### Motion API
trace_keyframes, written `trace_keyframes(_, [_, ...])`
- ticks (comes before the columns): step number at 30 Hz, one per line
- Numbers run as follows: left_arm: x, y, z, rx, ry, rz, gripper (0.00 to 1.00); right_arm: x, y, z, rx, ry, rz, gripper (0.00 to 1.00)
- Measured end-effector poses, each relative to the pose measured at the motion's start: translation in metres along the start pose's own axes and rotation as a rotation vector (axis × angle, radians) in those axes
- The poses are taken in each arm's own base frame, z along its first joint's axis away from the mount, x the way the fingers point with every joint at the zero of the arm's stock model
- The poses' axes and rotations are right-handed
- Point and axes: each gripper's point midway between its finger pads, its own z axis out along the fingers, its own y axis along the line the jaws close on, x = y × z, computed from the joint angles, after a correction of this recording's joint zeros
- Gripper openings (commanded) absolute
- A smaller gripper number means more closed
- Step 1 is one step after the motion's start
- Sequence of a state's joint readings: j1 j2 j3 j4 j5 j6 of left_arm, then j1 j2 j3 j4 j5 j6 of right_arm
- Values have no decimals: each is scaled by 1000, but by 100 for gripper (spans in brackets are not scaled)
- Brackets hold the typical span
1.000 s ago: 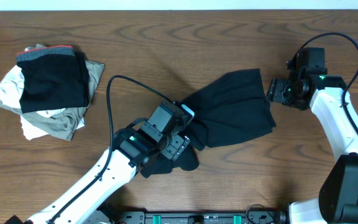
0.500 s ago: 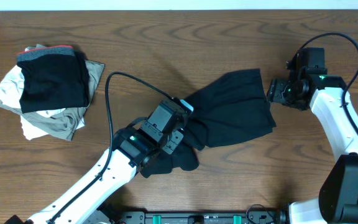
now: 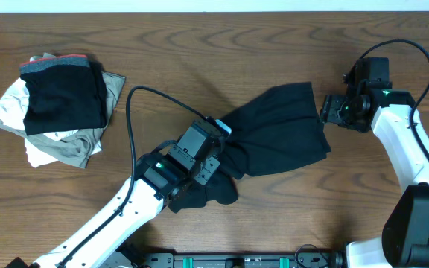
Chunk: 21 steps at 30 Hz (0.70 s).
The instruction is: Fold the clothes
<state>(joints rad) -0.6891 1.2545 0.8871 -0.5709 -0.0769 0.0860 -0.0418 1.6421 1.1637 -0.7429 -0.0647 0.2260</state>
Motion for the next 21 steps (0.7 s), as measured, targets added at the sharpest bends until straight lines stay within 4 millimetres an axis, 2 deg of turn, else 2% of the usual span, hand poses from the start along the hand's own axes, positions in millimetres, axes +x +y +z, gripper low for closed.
trace_keyframes(5, [-6,14,-12,-74,-41,-8,6,-6,2,0,-10,-24,-2,71])
trace_keyframes(8, [-21,21,-36,-93,-130,-30,6,-19,7,-1,-33,-75,-8,70])
trace_keyframes(12, [-44,30,-84,-105,-299,-79,6,-37,18,-2,-77,-151,-30,70])
trace_keyframes(15, [-49,33,-108,-104,-374,-103,6,-48,32,1,-117,-194,-67,70])
trace_keyframes(21, [-47,32,-113,-92,-383,-114,6,-60,63,31,-178,-234,-141,70])
